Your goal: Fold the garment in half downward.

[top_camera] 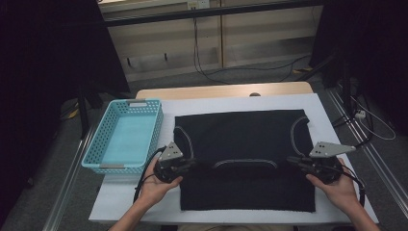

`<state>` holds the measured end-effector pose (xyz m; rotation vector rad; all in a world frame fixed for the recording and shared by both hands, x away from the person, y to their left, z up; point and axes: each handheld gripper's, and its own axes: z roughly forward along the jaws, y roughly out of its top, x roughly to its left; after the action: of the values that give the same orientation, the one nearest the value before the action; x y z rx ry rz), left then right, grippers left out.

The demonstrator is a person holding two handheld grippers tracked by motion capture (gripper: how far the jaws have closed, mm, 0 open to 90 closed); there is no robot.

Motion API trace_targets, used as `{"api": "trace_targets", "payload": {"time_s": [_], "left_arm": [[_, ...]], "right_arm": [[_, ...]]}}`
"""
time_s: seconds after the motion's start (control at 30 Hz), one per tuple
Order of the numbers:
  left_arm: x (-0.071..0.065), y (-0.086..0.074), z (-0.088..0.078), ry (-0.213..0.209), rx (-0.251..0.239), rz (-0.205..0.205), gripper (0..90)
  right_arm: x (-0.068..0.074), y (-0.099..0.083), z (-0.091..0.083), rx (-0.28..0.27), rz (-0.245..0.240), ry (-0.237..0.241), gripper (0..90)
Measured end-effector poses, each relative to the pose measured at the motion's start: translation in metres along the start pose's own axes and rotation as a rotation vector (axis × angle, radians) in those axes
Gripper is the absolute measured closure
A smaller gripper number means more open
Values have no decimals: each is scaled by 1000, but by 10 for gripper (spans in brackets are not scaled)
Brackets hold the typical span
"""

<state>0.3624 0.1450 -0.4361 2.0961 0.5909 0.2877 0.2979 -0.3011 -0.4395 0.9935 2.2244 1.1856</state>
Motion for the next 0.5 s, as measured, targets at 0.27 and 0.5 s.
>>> {"api": "trace_targets", "payload": {"time_s": [0.27, 0.5], "left_arm": [[-7, -4, -5, -20, 2, 0, 861], [-16, -5, -8, -42, 14, 9, 862]], "right_arm": [[8, -3, -7, -4, -9, 7, 876], [11, -8, -18, -20, 2, 6, 875]]}}
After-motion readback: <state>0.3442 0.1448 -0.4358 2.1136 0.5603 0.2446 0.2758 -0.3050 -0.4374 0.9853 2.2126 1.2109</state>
